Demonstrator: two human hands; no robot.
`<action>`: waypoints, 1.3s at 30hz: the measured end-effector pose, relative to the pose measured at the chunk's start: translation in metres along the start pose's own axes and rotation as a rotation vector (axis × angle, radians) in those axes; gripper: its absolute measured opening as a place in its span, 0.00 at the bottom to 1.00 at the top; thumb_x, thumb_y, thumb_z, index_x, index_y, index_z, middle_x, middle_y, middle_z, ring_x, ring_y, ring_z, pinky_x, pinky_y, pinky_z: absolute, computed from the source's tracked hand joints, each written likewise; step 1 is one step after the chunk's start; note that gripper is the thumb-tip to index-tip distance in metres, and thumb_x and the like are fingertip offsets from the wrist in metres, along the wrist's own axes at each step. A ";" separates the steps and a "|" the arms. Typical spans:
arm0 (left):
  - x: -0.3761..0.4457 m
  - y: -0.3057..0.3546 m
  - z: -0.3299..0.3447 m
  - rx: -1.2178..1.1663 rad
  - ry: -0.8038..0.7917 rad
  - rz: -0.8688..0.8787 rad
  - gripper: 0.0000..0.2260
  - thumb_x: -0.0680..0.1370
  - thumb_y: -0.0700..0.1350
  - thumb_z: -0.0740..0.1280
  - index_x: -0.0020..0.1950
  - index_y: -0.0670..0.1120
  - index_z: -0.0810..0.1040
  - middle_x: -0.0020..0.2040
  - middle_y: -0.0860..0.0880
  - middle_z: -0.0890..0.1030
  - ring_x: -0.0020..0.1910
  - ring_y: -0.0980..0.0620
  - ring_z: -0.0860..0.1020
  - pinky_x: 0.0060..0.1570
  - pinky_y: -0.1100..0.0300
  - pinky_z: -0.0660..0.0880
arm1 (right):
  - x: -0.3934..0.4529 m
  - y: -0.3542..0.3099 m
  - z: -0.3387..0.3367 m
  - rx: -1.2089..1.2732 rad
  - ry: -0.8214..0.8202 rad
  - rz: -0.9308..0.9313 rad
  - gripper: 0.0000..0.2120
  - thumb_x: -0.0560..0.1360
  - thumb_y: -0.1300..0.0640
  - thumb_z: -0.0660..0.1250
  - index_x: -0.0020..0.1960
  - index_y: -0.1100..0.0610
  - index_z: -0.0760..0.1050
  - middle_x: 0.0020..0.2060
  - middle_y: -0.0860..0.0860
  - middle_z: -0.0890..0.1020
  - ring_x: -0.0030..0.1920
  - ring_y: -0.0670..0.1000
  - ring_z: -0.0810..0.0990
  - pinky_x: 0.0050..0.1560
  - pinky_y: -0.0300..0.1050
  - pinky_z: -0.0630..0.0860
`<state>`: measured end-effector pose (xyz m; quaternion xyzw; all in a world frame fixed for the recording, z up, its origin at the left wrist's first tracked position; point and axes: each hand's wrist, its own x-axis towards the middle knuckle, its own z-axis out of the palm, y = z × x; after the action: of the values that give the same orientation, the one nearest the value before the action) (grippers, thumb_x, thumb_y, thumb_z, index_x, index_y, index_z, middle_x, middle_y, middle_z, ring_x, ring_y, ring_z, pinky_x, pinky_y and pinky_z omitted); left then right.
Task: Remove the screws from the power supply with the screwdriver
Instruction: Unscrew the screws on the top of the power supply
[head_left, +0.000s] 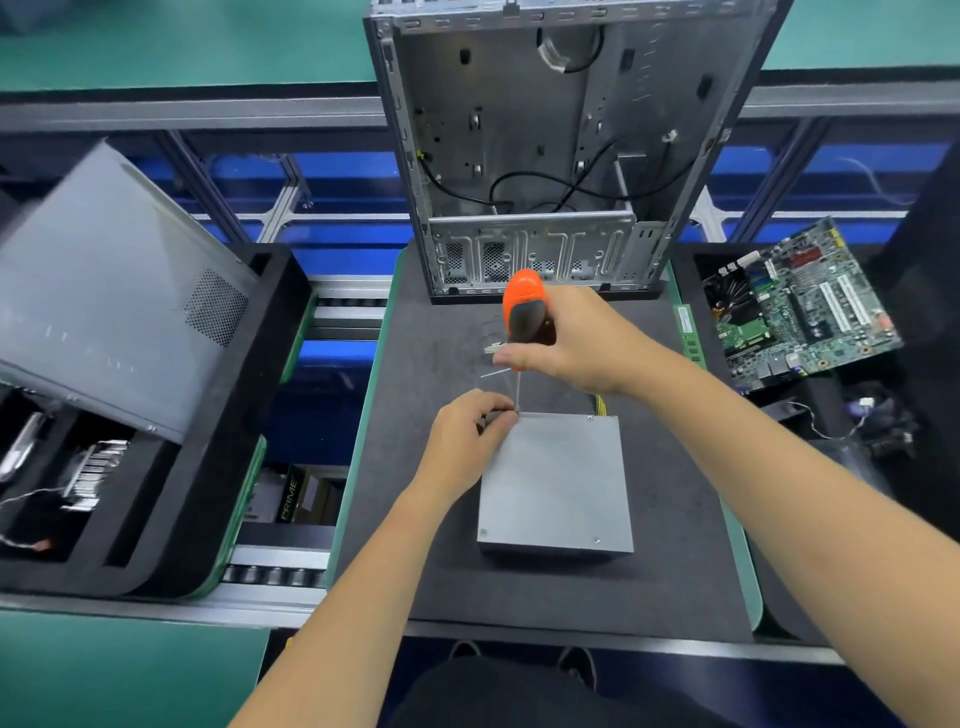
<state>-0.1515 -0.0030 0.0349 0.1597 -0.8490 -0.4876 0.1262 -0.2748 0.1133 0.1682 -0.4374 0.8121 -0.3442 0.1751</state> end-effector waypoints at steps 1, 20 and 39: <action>0.000 0.000 0.000 0.005 0.007 0.003 0.03 0.76 0.45 0.68 0.47 0.53 0.81 0.42 0.59 0.79 0.44 0.63 0.76 0.43 0.74 0.69 | 0.003 -0.001 -0.004 -0.011 -0.040 -0.010 0.15 0.71 0.48 0.75 0.36 0.54 0.72 0.28 0.45 0.74 0.29 0.41 0.70 0.30 0.34 0.65; 0.002 0.002 -0.003 -0.141 -0.065 -0.125 0.06 0.76 0.43 0.68 0.49 0.53 0.81 0.47 0.56 0.81 0.44 0.61 0.77 0.45 0.72 0.71 | 0.015 -0.009 -0.017 0.050 -0.139 0.121 0.13 0.68 0.56 0.76 0.32 0.61 0.75 0.21 0.47 0.77 0.23 0.47 0.77 0.25 0.36 0.73; 0.004 0.004 0.001 0.035 0.028 -0.006 0.04 0.74 0.42 0.70 0.45 0.47 0.84 0.41 0.56 0.81 0.42 0.64 0.76 0.41 0.75 0.68 | 0.025 -0.063 -0.016 -0.673 -0.120 -0.021 0.17 0.80 0.45 0.59 0.46 0.60 0.67 0.37 0.54 0.74 0.36 0.57 0.73 0.28 0.44 0.61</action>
<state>-0.1565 -0.0018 0.0381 0.1709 -0.8551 -0.4709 0.1337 -0.2611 0.0757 0.2247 -0.4987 0.8637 -0.0324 0.0650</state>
